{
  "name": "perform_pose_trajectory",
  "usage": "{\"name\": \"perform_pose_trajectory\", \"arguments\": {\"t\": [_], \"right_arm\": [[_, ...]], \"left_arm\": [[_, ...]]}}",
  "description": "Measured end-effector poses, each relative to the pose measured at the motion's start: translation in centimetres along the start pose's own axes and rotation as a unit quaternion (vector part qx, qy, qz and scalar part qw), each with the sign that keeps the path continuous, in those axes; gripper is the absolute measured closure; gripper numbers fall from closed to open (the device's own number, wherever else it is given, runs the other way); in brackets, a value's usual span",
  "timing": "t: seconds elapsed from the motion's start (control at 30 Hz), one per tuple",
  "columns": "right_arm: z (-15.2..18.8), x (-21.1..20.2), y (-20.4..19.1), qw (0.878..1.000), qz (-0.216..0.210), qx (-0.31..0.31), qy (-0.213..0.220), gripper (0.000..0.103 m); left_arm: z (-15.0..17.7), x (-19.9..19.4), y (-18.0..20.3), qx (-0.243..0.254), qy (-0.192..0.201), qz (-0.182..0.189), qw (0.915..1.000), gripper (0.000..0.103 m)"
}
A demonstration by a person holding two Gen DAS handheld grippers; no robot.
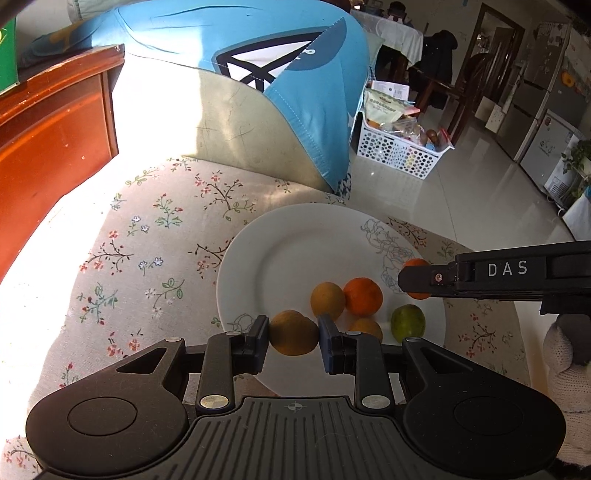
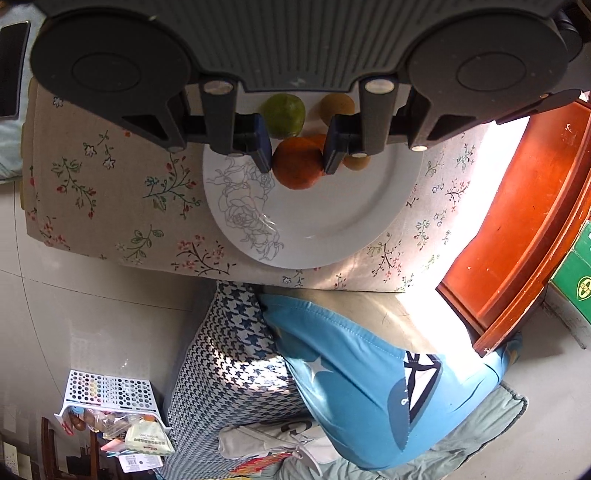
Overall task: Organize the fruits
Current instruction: 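Carry both fruits onto the white plate and open both tools to release, then withdraw both tools from the plate back to the fruit cluster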
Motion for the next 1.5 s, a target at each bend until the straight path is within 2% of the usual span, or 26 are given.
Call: {"name": "perform_pose_trajectory", "arguments": {"t": [0.17, 0.2, 0.23, 0.3, 0.37, 0.53, 0.67, 0.83, 1.07, 1.17, 1.5], "right_arm": [[-0.1, 0.0, 0.1, 1.000, 0.003, 0.008, 0.007, 0.069], [-0.1, -0.1, 0.0, 1.000, -0.001, 0.009, 0.008, 0.069], [-0.2, -0.2, 0.0, 1.000, -0.005, 0.009, 0.009, 0.069], [-0.2, -0.4, -0.3, 1.000, -0.012, 0.013, 0.012, 0.066], [-0.3, -0.5, -0.6, 1.000, -0.018, 0.013, 0.015, 0.062], [-0.1, -0.7, -1.7, 1.000, -0.015, -0.009, 0.018, 0.059], [0.4, -0.9, -2.3, 1.000, -0.022, -0.010, 0.015, 0.052], [1.4, -1.2, -3.5, 0.999, -0.030, -0.023, 0.009, 0.052], [3.6, -0.9, -6.5, 0.996, -0.050, -0.069, -0.011, 0.051], [4.9, -0.5, -7.7, 0.994, -0.059, -0.087, -0.024, 0.051], [8.7, 1.3, -10.3, 0.987, -0.081, -0.121, -0.070, 0.051]], "left_arm": [[-0.3, -0.1, 0.3, -0.004, 0.002, 0.005, 1.0000, 0.074], [-0.4, -0.3, 0.3, -0.005, 0.004, 0.004, 1.0000, 0.068], [-0.5, -0.6, 0.3, -0.007, 0.007, 0.001, 1.0000, 0.057], [-0.9, -1.2, 0.1, -0.013, 0.015, -0.005, 0.9998, 0.044], [-1.2, -1.7, -0.2, -0.019, 0.015, -0.006, 0.9997, 0.041], [-1.7, -2.8, -1.2, -0.028, 0.004, -0.020, 0.9994, 0.033], [-1.4, -3.6, -2.6, -0.041, -0.017, -0.034, 0.9984, 0.032], [-0.4, -5.0, -4.7, -0.037, -0.016, -0.060, 0.9974, 0.032], [1.1, -6.7, -8.5, -0.065, -0.022, -0.074, 0.9949, 0.030], [1.7, -7.0, -10.1, -0.078, -0.027, -0.076, 0.9937, 0.028], [3.5, -7.3, -14.0, -0.098, -0.027, -0.114, 0.9882, 0.028]]}}
Point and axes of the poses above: each gripper's, at about its wrist camera, not at the fingertips, and x roughly the way its jaws point, y to its right, z to its underside, the point moved 3 cm from there along x, roughly the way its jaws point, and after that the axes turned 15 degrees about -z, right-handed, at the moved point
